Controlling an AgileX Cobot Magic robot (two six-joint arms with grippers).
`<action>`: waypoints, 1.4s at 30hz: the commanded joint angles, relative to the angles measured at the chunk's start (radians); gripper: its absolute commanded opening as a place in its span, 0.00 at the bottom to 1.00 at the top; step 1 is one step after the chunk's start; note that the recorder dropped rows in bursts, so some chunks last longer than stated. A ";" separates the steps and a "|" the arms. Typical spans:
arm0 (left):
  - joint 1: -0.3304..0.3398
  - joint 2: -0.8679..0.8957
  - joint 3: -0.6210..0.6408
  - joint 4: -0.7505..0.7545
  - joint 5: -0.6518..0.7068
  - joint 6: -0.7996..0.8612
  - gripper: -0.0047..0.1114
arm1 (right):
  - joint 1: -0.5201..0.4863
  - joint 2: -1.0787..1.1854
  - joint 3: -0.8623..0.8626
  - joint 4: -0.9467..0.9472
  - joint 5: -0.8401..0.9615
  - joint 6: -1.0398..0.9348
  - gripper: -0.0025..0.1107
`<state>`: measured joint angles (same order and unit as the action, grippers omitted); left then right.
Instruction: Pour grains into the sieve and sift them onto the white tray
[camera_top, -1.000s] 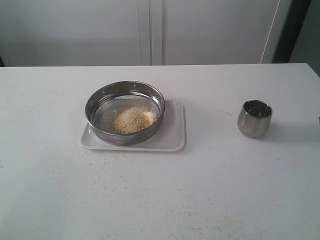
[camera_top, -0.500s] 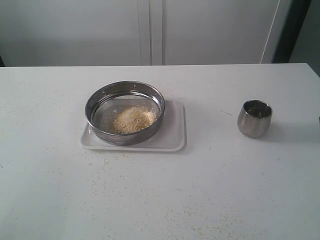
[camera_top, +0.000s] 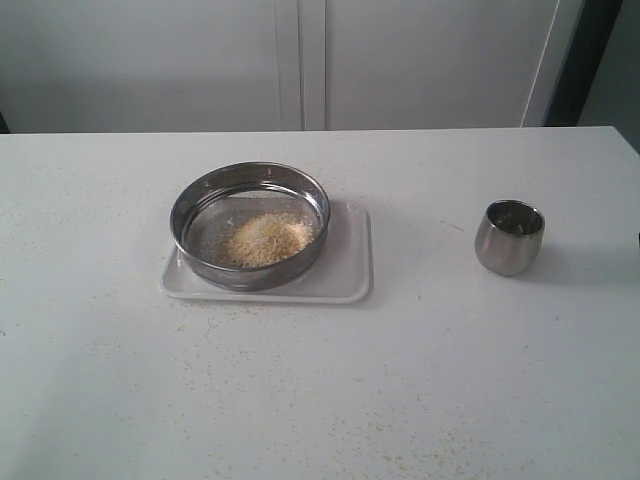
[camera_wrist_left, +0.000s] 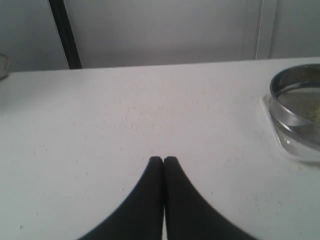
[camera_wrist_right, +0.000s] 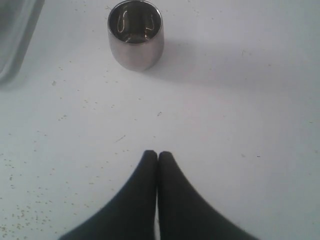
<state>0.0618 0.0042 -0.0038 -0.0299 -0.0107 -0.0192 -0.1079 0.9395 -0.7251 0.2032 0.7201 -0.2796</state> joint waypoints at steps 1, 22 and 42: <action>-0.005 -0.004 0.004 0.001 -0.049 -0.002 0.04 | -0.004 -0.004 0.004 0.003 -0.014 -0.011 0.02; -0.005 -0.004 0.004 0.001 -0.114 -0.011 0.04 | -0.004 -0.004 0.004 0.004 -0.015 -0.011 0.02; -0.005 0.151 -0.161 0.001 -0.122 0.000 0.04 | -0.004 -0.004 0.004 0.004 -0.017 -0.011 0.02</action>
<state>0.0618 0.1045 -0.1192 -0.0299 -0.1516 -0.0211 -0.1079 0.9395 -0.7251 0.2032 0.7083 -0.2796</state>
